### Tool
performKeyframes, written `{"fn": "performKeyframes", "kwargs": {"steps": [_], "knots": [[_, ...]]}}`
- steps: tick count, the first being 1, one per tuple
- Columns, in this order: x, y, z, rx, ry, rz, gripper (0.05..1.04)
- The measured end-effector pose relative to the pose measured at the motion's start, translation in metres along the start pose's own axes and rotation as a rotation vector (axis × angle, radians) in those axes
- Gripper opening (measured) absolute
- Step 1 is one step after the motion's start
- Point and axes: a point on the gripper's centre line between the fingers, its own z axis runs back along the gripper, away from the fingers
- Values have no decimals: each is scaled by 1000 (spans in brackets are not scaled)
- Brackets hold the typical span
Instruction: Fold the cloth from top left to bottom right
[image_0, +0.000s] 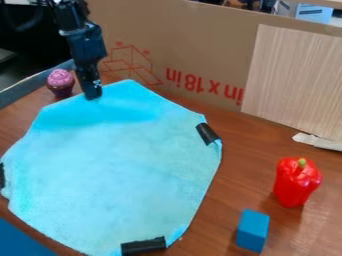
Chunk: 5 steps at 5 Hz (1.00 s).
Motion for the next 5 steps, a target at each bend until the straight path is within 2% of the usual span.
{"fn": "performKeyframes", "kwargs": {"steps": [1,2,3,4,5], "knots": [[-5,-29,9,52,-7,-53,52],[-13,-66,8,102,-9,-109,51],[-20,-105,0,188,0,-160,51],[-29,-138,-7,249,11,-213,51],[-34,-168,-12,263,34,-253,51]]}}
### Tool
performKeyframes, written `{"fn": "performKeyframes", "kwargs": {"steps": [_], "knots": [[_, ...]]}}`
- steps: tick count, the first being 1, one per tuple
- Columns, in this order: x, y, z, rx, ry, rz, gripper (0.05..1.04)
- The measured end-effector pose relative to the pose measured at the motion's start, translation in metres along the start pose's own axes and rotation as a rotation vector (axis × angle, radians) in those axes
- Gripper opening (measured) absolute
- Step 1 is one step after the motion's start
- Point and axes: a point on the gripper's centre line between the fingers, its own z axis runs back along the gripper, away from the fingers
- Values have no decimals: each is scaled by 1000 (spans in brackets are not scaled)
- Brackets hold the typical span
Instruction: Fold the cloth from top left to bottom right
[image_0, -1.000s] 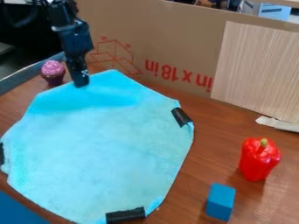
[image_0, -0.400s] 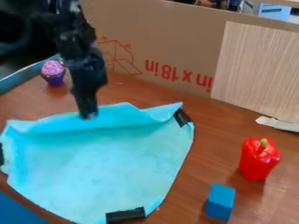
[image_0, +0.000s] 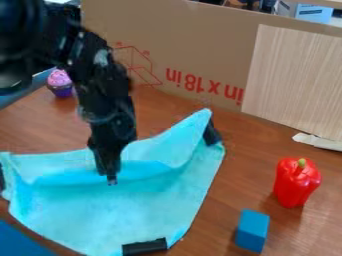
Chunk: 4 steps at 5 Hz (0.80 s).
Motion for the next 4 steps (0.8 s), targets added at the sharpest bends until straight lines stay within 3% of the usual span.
{"fn": "performKeyframes", "kwargs": {"steps": [4], "knots": [[28,-64,17,-28,40,-51,51]]}}
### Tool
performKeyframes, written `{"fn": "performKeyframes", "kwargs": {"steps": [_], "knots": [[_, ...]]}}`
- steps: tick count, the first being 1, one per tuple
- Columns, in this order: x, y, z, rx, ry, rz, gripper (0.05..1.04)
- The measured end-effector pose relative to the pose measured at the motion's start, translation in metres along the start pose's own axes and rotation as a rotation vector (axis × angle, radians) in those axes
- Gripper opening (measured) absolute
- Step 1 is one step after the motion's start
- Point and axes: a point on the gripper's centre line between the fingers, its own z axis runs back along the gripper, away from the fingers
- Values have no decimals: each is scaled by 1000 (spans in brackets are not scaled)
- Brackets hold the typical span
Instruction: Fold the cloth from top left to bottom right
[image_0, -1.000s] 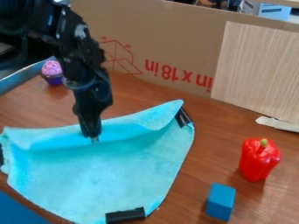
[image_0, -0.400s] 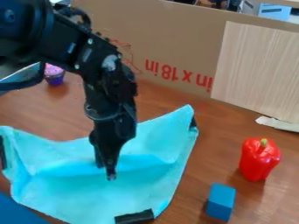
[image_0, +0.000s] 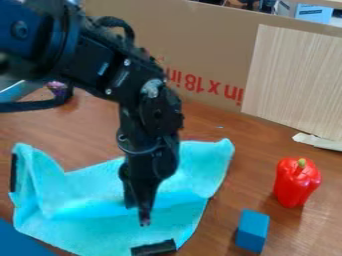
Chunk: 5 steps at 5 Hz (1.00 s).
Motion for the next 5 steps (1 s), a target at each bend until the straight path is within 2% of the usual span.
{"fn": "performKeyframes", "kwargs": {"steps": [1,2,3,4,5], "knots": [[0,-11,-5,16,1,-17,65],[-4,-13,-15,39,21,-1,201],[-6,-15,-14,22,17,-6,451],[-9,-5,5,-30,-12,11,757],[-12,24,42,-88,-95,70,987]]}}
